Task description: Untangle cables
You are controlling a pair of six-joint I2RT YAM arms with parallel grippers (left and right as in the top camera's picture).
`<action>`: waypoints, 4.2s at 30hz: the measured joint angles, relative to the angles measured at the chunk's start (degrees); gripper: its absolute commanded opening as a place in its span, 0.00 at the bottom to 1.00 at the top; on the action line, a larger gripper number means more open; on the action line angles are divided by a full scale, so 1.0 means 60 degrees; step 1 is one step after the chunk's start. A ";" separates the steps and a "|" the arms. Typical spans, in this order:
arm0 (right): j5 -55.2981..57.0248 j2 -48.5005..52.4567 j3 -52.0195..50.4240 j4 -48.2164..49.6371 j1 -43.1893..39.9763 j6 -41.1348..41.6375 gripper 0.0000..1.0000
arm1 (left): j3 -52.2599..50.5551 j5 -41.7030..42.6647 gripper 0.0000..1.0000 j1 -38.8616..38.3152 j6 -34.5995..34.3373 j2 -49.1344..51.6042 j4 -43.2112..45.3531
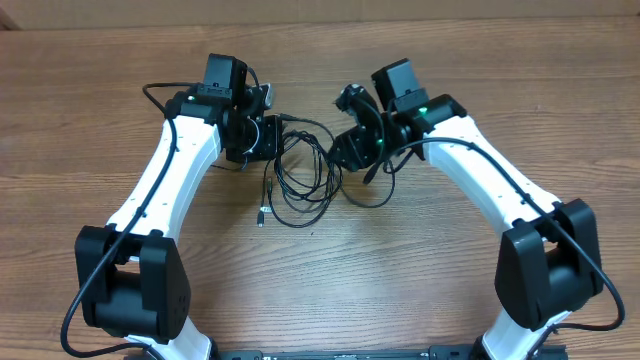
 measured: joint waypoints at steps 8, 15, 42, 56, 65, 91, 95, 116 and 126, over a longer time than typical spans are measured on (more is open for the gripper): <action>0.0007 0.1177 -0.0011 0.0237 0.0189 -0.0025 0.50 | 0.0000 0.0000 0.04 -0.0361 -0.0189 0.0000 -0.0015; 0.0007 0.1515 -0.0109 0.0871 0.0189 -0.0062 0.29 | 0.0000 0.0004 0.04 -0.0375 -0.0259 0.0000 -0.0018; -0.2761 -0.0317 0.1060 -0.3468 -0.1676 0.0681 0.04 | 0.0000 -0.0758 0.04 0.0255 -0.0255 0.0000 0.0284; 0.1082 -0.0313 0.0765 -0.4156 -0.2677 0.3213 0.07 | 0.0000 -0.0350 0.04 0.0255 0.0025 0.0000 0.0681; 0.0157 -0.0313 0.0725 -0.3909 -0.2586 0.2878 0.34 | 0.0459 0.1122 0.04 0.0255 0.0688 -0.0586 0.1264; -0.3180 -0.3421 0.0667 -0.1268 -0.2455 0.4167 0.65 | 0.1213 0.6025 0.04 0.0255 0.2983 -0.2473 0.1537; -0.3177 -0.3421 0.0667 -0.0907 -0.2022 0.4925 0.58 | 0.1213 0.5672 0.04 0.0255 0.2167 -0.2251 0.1698; -0.1399 -0.2153 0.0663 0.1490 -0.0546 0.9431 0.55 | 0.1213 0.5278 0.04 0.0255 -0.0299 -0.1894 0.2601; -0.1432 -0.1056 0.0663 0.1934 -0.0171 0.9526 0.39 | 0.1213 0.5195 0.04 0.0255 -0.0539 -0.1887 0.2594</action>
